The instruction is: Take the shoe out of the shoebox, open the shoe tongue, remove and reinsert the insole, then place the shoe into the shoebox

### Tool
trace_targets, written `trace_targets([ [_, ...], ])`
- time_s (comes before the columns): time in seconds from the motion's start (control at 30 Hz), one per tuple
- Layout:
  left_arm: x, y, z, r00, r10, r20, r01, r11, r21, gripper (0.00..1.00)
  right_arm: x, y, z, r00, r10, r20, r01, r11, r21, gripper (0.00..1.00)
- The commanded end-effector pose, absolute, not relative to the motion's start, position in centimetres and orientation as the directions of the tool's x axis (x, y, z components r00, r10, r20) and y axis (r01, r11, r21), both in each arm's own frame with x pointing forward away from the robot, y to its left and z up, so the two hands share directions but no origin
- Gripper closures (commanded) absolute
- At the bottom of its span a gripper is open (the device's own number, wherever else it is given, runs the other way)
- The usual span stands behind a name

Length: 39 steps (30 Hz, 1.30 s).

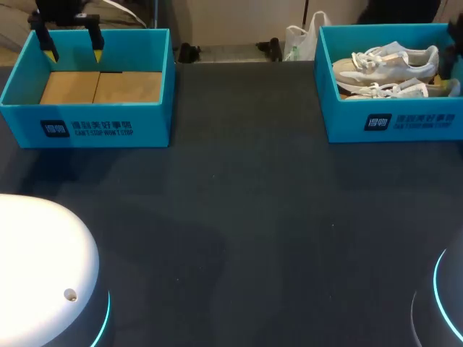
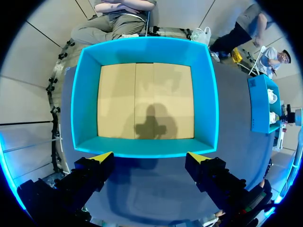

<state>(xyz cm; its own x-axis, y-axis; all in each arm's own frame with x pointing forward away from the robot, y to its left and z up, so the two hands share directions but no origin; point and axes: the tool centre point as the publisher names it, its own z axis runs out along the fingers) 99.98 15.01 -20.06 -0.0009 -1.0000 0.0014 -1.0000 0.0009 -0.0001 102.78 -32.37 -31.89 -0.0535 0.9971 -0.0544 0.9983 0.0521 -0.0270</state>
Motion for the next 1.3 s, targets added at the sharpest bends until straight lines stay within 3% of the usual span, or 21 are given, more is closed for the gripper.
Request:
trace_targets([
  [0.03, 100.0, 15.0, -20.0, -0.001, -1.0, 0.001, -1.0, 0.001, 0.0, 0.0, 102.8, -32.3, -32.5, -0.051, 0.997, -0.054, 0.998, 0.049, -0.024, 0.36],
  [0.2, 100.0, 15.0, -20.0, -0.001, -1.0, 0.001, -1.0, 0.001, 0.0, 0.0, 102.9, -32.2, -33.4, -0.047, 0.997, -0.059, 0.998, 0.045, -0.032, 0.43],
  [0.4, 100.0, 15.0, -20.0, -0.001, -1.0, 0.001, -1.0, 0.001, 0.0, 0.0, 102.9, -32.2, -34.4, -0.027, 0.998, -0.05, 0.999, 0.025, -0.033, 0.36],
  [0.87, 100.0, 15.0, -20.0, -0.001, -1.0, 0.001, -1.0, 0.001, 0.0, 0.0, 102.6, -32.4, -35.9, 0.004, 0.999, -0.038, 1.0, -0.005, -0.026, 0.29],
  [0.93, 100.0, 15.0, -20.0, -0.001, -1.0, 0.001, -1.0, 0.001, 0.0, 0.0, 102.5, -32.5, -36.2, 0.008, 0.999, -0.032, 1.0, -0.009, -0.025, 0.24],
  [1.3, 100.0, 15.0, -20.0, -0.001, -1.0, 0.001, -1.0, 0.001, 0.0, 0.0, 102.4, -32.4, -37.6, 0.018, 1.0, -0.019, 0.999, -0.019, -0.033, 0.23],
])
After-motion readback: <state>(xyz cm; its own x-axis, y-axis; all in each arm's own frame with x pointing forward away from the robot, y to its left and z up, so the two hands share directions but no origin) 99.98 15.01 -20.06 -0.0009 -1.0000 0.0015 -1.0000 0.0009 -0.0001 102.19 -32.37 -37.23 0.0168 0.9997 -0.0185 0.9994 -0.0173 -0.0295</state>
